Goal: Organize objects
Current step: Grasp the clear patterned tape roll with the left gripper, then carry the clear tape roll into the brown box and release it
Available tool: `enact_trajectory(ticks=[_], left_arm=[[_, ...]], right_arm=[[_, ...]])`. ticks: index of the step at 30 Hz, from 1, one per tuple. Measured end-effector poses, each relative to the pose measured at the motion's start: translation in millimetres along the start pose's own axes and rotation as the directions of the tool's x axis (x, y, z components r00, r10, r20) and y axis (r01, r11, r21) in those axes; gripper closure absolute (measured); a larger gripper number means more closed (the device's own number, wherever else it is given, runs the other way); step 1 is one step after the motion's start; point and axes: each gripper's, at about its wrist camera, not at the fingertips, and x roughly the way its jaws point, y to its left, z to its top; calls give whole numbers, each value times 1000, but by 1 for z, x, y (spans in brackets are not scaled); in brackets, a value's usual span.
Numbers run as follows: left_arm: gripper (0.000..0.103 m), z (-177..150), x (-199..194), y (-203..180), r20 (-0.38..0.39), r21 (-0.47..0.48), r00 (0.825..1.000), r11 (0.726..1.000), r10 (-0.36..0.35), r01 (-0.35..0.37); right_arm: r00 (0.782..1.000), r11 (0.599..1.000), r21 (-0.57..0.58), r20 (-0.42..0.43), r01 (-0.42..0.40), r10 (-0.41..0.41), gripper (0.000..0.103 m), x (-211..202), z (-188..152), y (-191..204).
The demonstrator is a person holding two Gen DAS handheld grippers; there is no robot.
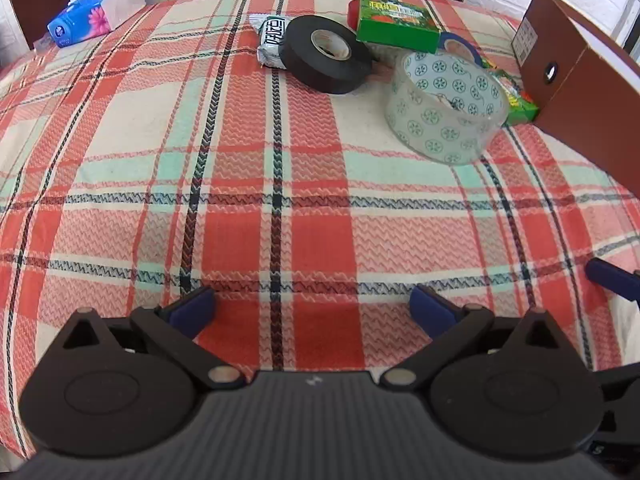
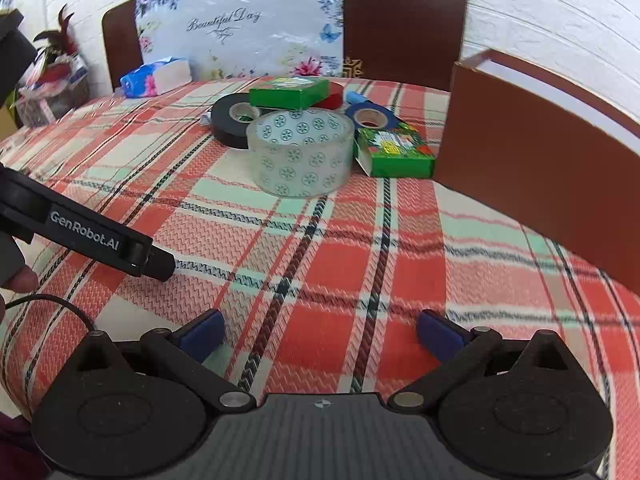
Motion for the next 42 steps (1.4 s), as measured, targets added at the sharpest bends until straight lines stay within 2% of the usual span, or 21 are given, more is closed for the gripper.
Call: enact_trajectory(ticks=[4,10,15,18,22,23,25,30,32,34,35,36,37,40,42], left_arm=[[0,8,-4,7,9,-33,1000,999,11,-11],[0,20,-15,21,80,-49,995,997,59,-55],[0,33,-22,34,146,-77,989,997,1,11],[0,42,-25,27,192,-36,980,998,-50,58],[1,67,-22,13,251,24,957,989,-146,144],[6,73,-18,7,255,35,953,986,-164,161],[7,86,-9,-4,247,56,946,978,-209,201],[42,107,24,-25,155,60,959,971,-237,231],[44,107,37,-24,110,44,967,973,-230,227],[47,106,46,-21,94,19,965,969,-246,245],[53,106,47,-21,91,12,962,966,-258,258],[65,106,47,-21,86,12,957,961,-276,276],[69,106,47,-22,77,12,951,954,-301,301],[71,102,28,-32,90,47,962,966,-259,256],[70,101,3,-38,128,87,948,956,-290,281]], right_arm=[[1000,999,-35,23,11,-10,1,-3,10,3],[996,999,-36,82,-13,16,1,-10,38,0],[989,999,19,144,-34,31,1,-8,48,-4],[989,999,28,145,-39,35,9,0,43,-4],[990,1000,18,138,-24,21,16,12,42,-6],[990,1000,15,140,-22,20,16,14,44,-7],[990,1000,-2,143,-22,22,16,20,48,-8],[989,997,-70,148,-19,29,16,44,63,-1],[988,996,-83,148,-28,40,16,54,68,3],[988,995,-98,148,-27,42,16,67,72,7],[988,994,-102,144,-39,53,17,72,74,8],[988,993,-105,139,-49,63,18,77,75,10],[989,993,-111,133,-50,65,19,82,77,14],[984,992,-124,173,-32,54,20,68,73,20],[967,992,-125,253,5,27,20,41,68,17]])
